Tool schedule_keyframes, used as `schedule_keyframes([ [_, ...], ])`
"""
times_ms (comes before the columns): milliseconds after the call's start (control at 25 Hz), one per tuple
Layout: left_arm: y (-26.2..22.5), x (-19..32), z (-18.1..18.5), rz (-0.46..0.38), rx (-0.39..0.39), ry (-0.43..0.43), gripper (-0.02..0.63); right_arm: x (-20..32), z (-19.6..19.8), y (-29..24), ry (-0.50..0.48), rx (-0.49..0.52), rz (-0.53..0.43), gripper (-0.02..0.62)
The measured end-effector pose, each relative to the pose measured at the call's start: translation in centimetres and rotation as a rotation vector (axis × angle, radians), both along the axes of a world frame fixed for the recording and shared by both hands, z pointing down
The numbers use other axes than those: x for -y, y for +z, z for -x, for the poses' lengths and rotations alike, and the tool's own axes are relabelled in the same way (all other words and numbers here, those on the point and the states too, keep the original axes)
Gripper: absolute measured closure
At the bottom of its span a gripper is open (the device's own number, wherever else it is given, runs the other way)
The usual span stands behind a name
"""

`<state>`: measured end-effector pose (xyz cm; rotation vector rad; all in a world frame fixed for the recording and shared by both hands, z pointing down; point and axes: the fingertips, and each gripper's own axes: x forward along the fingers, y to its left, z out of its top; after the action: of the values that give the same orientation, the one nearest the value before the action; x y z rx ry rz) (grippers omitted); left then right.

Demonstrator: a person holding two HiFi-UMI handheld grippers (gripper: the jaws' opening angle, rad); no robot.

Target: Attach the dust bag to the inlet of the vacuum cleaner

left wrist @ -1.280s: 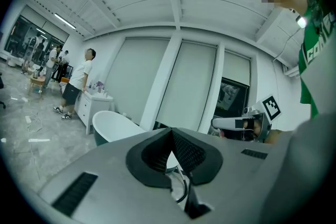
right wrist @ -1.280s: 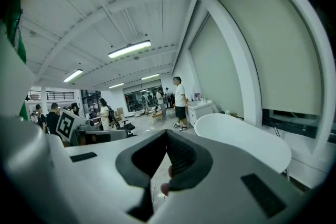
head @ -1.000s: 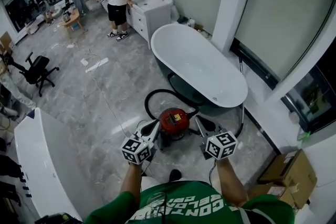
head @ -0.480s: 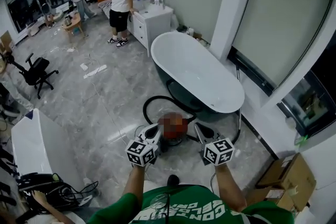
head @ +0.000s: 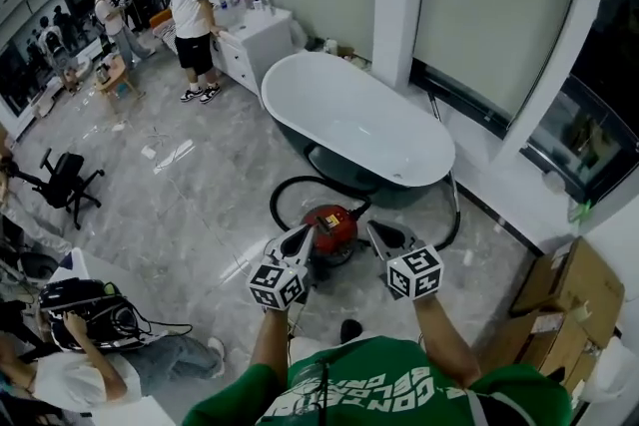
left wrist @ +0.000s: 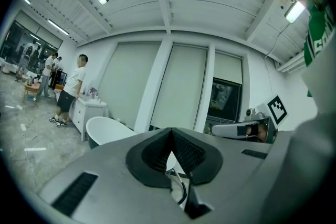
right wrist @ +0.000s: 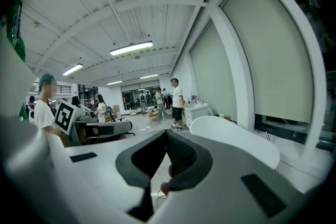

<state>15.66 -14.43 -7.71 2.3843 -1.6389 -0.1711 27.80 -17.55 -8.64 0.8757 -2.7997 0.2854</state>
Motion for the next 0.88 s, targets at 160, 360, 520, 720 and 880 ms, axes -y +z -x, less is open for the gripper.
schedule_keyframes([
  [160,0.5,0.3,-0.6,0.004,0.008,0.011,0.603,0.5,-1.1,0.7,0.024,0.011,0.011,0.587],
  [360,0.7,0.9,-1.0,0.012,0.012,0.023,0.603,1.1,-1.5,0.8,0.037,0.018,0.023,0.586],
  [520,0.6,1.3,-0.8,0.012,0.025,0.012,0.603,1.7,-1.2,1.1,0.032,0.022,0.034,0.588],
  [720,0.7,1.6,-0.2,0.024,0.033,-0.002,0.603,2.4,-0.8,1.2,0.025,0.025,0.040,0.588],
  [880,0.6,1.8,0.2,0.032,0.031,-0.014,0.603,2.7,-0.6,1.2,0.020,0.029,0.045,0.586],
])
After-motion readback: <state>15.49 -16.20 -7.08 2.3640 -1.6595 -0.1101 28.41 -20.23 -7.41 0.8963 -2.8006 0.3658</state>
